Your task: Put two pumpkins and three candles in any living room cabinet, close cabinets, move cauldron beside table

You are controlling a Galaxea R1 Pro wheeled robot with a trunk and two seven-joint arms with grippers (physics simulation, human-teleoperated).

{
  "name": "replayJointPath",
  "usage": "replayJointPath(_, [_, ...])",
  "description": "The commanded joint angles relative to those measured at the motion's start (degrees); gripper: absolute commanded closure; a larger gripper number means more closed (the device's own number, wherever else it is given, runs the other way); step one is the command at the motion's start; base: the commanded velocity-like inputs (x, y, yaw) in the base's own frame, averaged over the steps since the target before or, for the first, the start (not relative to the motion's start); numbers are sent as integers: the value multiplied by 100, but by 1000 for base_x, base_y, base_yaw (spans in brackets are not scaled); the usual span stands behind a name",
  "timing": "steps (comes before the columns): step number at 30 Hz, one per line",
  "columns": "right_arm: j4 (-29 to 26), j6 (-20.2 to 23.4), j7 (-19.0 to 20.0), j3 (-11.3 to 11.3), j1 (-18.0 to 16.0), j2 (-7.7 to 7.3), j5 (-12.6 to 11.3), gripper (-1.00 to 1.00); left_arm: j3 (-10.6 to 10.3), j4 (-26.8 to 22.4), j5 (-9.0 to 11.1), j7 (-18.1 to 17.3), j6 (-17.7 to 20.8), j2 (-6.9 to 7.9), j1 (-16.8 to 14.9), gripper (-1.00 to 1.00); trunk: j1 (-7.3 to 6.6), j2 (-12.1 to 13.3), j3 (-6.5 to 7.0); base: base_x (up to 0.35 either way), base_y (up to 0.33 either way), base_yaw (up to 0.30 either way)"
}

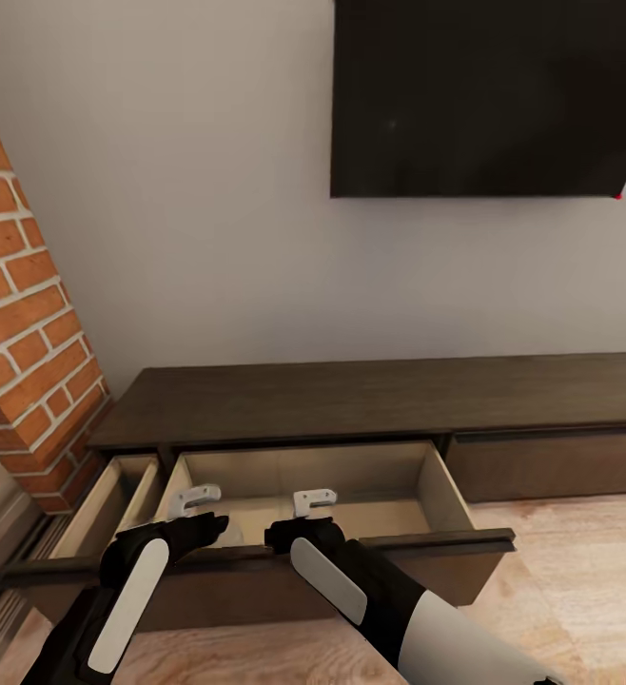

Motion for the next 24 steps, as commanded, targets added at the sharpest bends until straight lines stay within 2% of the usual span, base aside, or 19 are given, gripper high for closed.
replayJointPath(1, [-5,12,-43,11,-6,0,-34,-100,-12,-6,58,60,9,4,-4,-100,-27,39,13,-316,0,0])
replayJointPath(24, [-100,-110,-38,5,-6,0,-24,-100,-18,-6,58,55,17,9,-4,-100,-532,961,426,-307,0,0])
